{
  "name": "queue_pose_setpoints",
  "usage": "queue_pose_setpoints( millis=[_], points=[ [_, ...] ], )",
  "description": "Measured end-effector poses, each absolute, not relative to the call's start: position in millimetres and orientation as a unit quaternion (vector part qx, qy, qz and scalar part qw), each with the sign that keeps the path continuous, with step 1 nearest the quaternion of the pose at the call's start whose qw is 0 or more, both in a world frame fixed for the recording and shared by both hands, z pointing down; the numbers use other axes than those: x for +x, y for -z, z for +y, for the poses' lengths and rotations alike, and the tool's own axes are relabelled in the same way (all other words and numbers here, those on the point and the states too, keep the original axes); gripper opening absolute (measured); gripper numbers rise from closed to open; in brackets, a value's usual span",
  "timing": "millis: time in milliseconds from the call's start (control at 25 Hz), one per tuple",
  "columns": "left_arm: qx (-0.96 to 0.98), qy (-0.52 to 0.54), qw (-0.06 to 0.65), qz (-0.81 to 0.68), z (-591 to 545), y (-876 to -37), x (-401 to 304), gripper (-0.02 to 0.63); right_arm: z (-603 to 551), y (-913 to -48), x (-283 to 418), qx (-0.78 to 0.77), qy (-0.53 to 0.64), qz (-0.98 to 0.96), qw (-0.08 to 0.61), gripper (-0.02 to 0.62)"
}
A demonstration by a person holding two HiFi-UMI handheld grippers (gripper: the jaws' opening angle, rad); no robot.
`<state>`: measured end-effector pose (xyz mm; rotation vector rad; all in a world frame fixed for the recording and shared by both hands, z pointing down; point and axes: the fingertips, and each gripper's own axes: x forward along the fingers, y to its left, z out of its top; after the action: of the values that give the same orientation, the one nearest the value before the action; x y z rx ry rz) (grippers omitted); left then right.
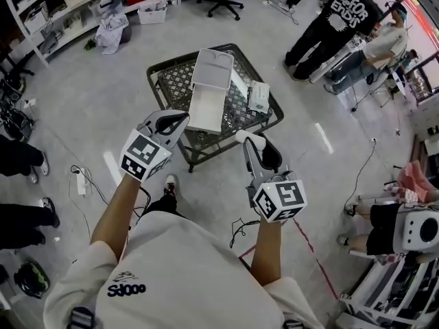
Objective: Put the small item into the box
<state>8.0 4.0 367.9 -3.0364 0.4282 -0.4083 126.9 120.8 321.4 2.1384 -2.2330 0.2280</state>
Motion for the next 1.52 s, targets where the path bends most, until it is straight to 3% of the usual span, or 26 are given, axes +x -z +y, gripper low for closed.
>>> queue_pose_setpoints(
  millis=[1520],
  points=[
    [-0.98,0.165,-0.025,0.107,-182.0,-416.9,52.6,0.005,-64.5,-373.7,168.7,0.704,-0.154,-0.691,0.048,0.148]
  ],
)
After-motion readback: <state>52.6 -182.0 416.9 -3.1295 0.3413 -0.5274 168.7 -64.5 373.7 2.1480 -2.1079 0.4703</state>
